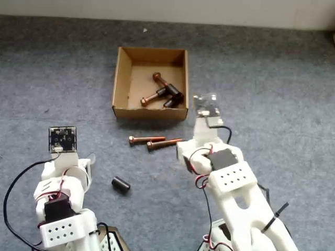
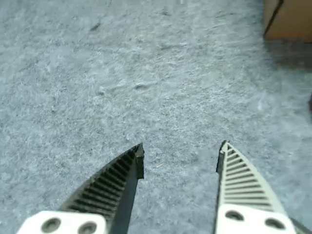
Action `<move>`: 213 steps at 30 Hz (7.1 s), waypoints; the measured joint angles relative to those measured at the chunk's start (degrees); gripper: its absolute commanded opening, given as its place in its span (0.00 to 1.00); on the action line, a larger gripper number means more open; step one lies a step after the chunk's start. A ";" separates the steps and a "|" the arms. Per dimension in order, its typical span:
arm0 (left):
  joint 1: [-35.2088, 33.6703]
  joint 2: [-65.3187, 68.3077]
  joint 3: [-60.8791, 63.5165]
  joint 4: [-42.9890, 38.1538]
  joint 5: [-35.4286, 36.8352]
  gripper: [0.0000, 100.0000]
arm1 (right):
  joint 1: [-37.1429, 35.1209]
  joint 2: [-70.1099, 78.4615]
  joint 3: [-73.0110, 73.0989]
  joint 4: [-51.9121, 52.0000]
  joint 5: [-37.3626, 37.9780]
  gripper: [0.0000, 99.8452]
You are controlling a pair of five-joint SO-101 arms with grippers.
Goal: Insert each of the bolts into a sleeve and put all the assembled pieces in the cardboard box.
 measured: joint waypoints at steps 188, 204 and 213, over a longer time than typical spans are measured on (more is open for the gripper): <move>47.38 -10.64 -11.60 -7.56 44.75 0.01 | -19.52 -63.12 39.03 -16.44 17.41 0.01; 47.56 -10.64 -11.60 -7.30 44.75 0.01 | -21.27 -63.12 39.03 -17.32 17.32 0.01; 47.91 -10.64 -10.81 -5.63 44.75 0.01 | -21.54 -63.12 39.03 -17.32 17.32 0.01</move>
